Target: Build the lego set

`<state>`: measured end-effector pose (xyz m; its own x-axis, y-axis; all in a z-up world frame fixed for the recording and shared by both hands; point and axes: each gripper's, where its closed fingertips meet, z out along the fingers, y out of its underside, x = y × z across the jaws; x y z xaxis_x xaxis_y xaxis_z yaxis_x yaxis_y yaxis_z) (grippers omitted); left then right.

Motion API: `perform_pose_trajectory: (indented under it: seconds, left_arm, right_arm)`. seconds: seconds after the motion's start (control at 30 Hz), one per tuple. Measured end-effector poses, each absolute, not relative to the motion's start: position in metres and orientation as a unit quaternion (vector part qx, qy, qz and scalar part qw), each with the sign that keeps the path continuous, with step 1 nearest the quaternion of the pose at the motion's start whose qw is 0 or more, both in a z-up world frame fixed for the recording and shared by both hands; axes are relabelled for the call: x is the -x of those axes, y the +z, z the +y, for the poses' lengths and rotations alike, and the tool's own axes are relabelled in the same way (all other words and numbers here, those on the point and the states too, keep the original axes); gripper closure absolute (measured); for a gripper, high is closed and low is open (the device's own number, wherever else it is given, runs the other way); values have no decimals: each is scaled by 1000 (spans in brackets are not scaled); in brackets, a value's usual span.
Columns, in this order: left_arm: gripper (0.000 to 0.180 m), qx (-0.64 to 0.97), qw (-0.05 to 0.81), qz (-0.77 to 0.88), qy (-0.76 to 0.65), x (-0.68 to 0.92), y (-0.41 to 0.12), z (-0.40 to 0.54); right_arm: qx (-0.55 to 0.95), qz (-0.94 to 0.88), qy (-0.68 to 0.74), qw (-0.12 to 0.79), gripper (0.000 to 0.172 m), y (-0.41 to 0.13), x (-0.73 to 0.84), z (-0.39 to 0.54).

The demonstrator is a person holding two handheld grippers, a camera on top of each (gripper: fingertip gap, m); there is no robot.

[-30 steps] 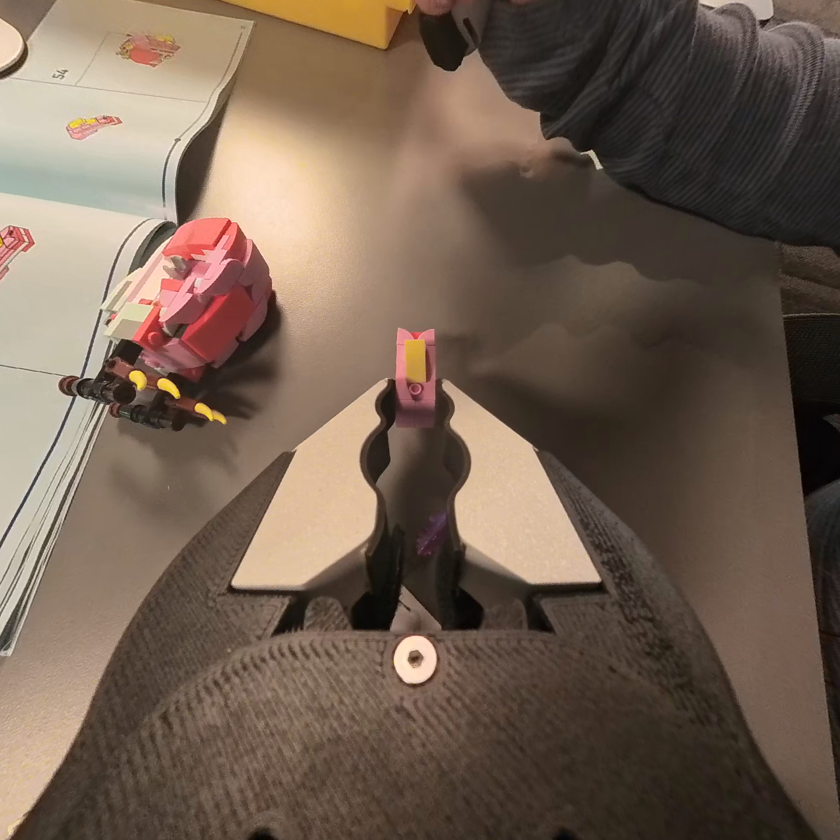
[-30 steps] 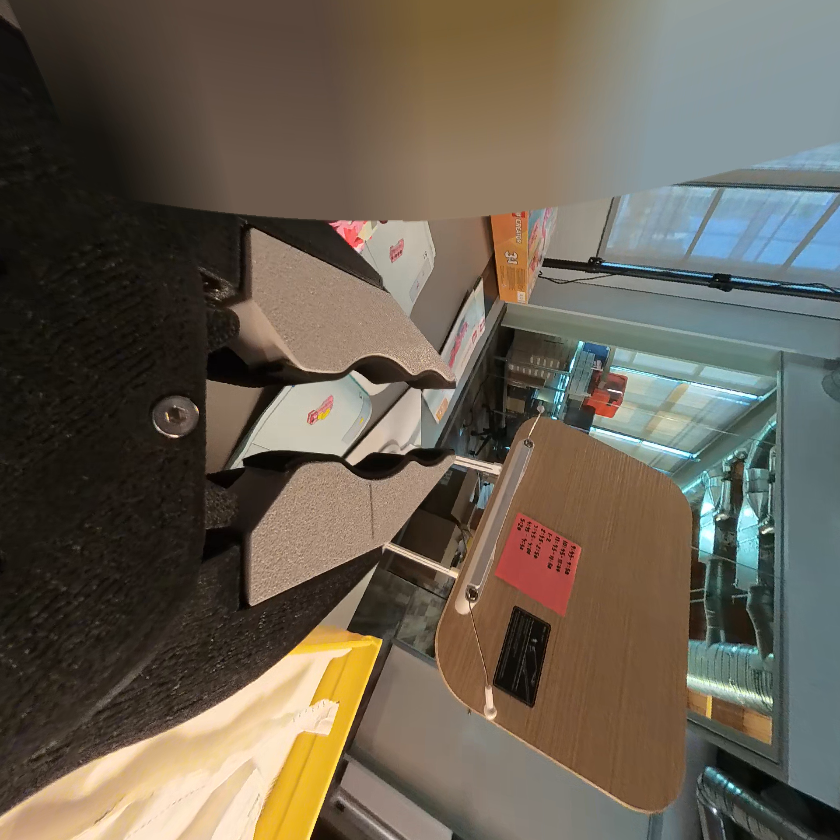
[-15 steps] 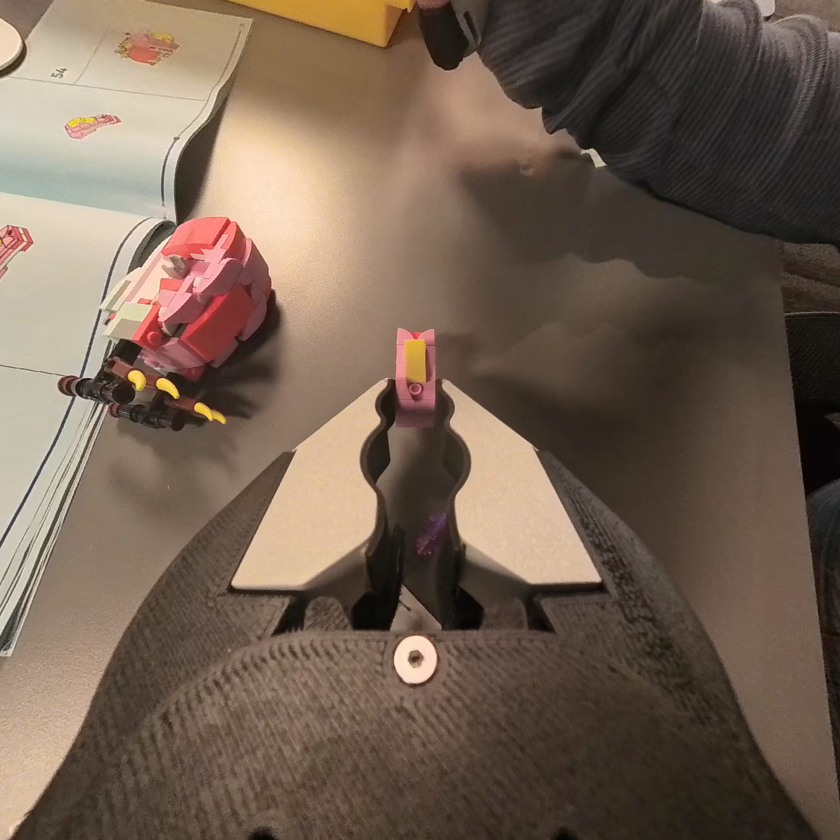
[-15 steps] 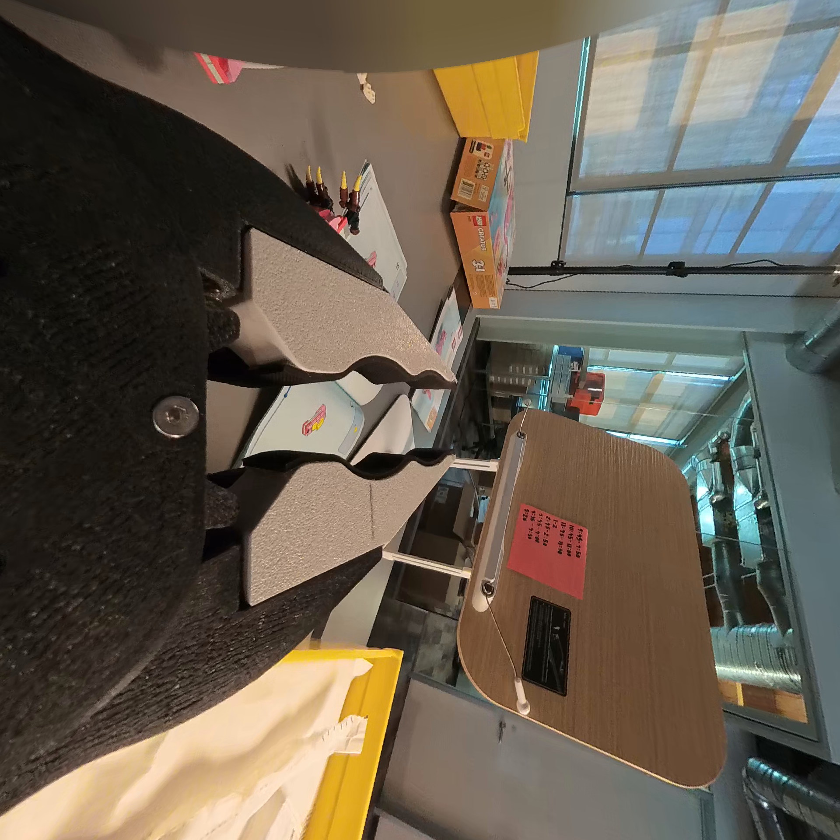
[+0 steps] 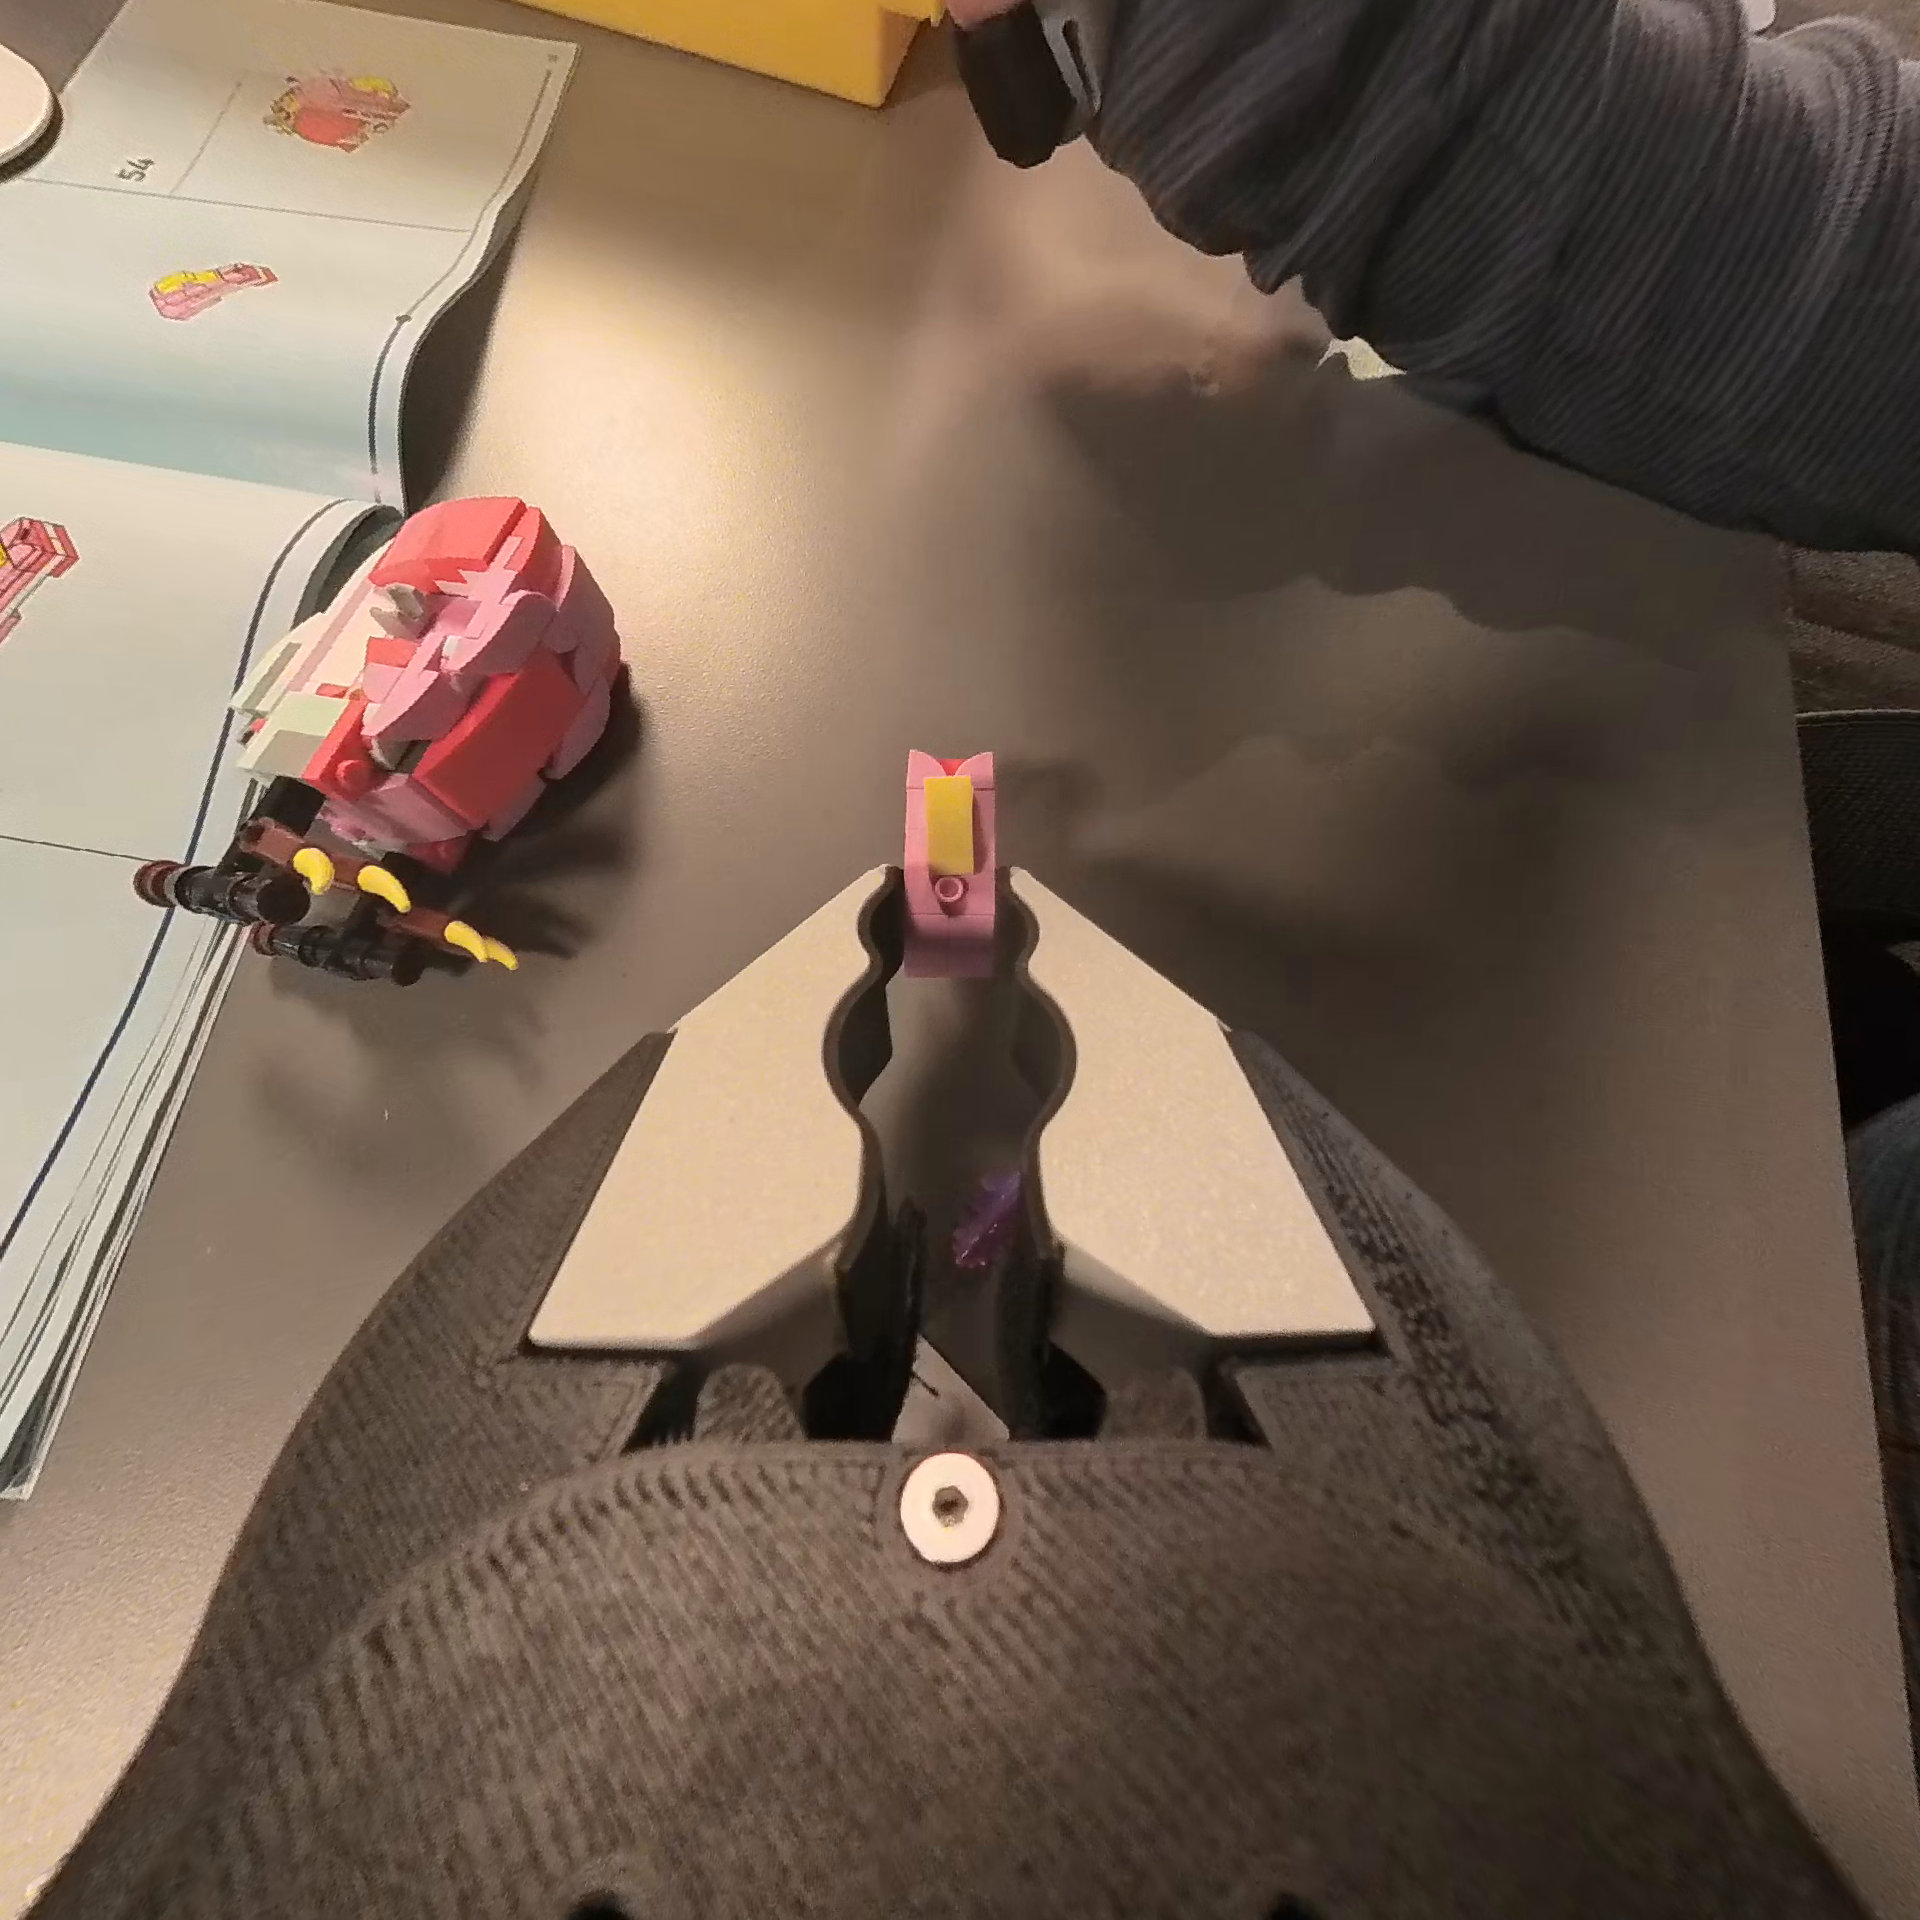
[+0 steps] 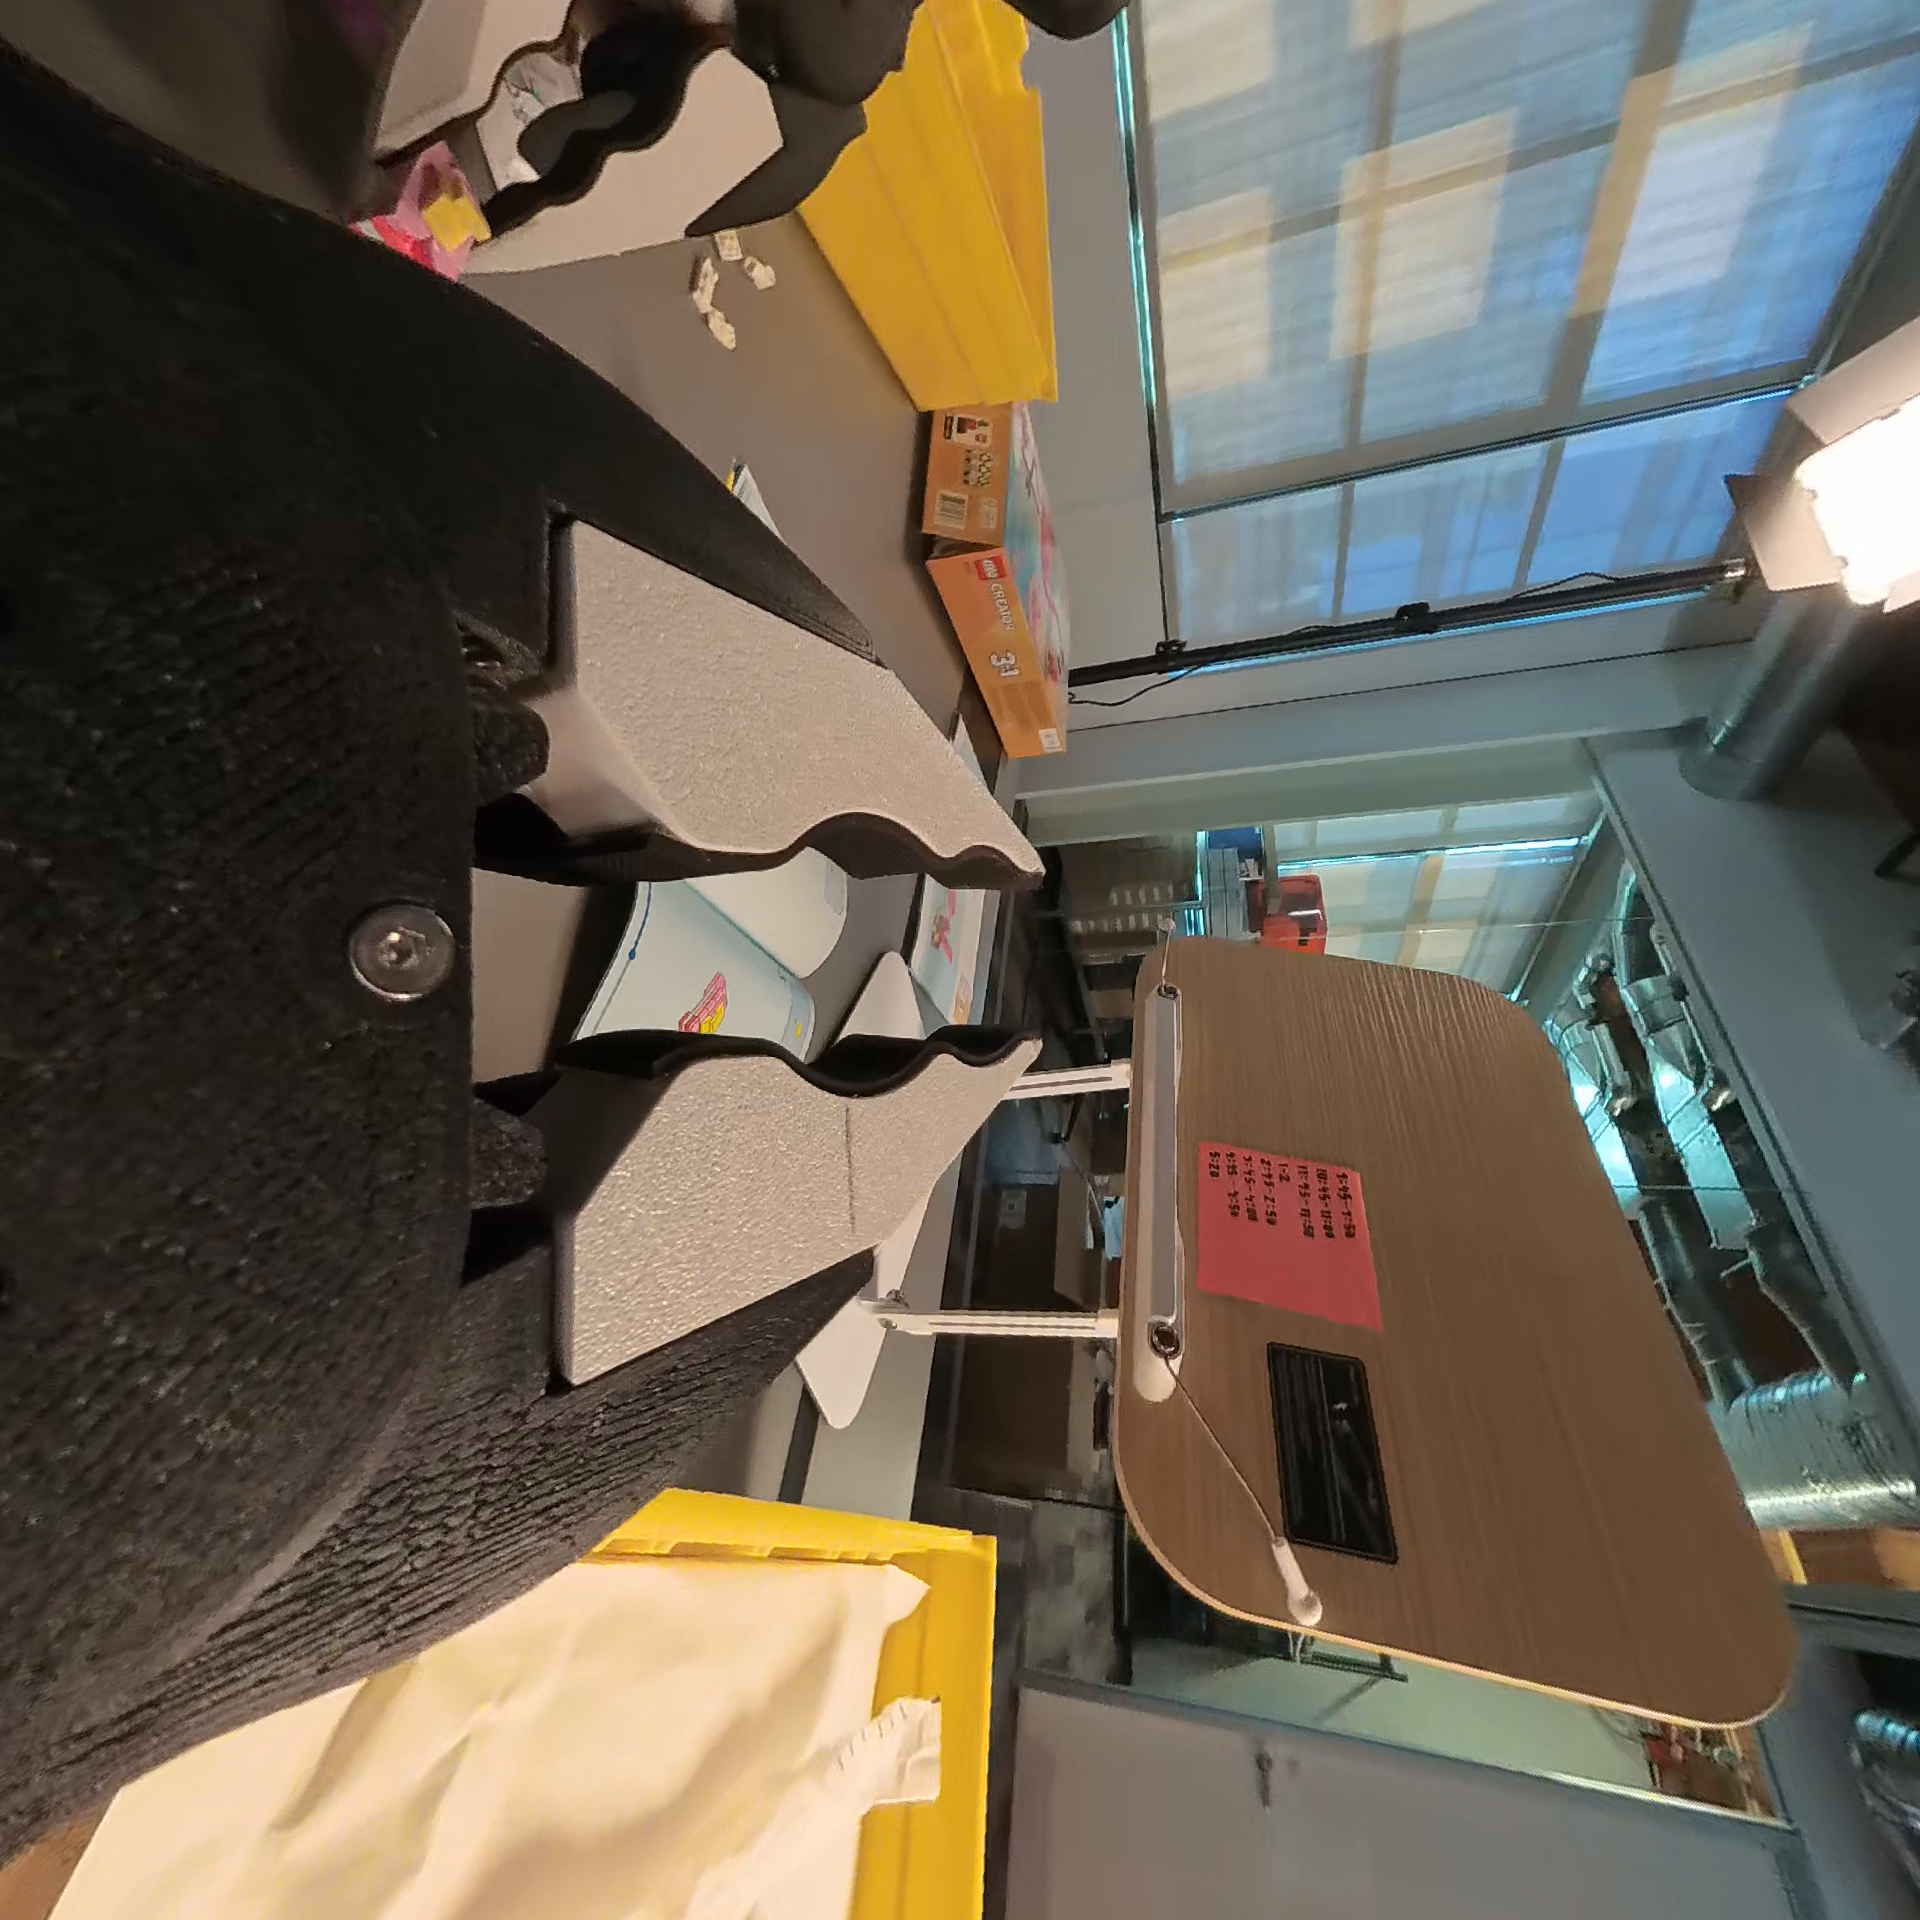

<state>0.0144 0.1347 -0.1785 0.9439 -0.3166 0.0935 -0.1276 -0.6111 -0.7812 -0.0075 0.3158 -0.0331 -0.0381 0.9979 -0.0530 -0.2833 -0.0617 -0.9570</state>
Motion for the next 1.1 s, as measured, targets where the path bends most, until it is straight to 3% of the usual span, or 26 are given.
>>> perform_pose_trajectory:
  seconds: [0.73,0.8,0.97,1.1]
  left_arm:
    - [164,891,423,126,-110,-14,-179,135]
    - [164,891,423,126,-111,-14,-179,135]
    - [164,891,420,133,-113,-17,-180,135]
    - [164,891,419,137,-112,-18,-181,135]
  right_arm:
    - [412,-448,592,528,147,-36,12,301]
    - [372,-514,615,468,147,-43,15,270]
    - [301,-704,604,220,146,-104,3,180]
    - [269,-756,578,148,145,-132,-8,150]
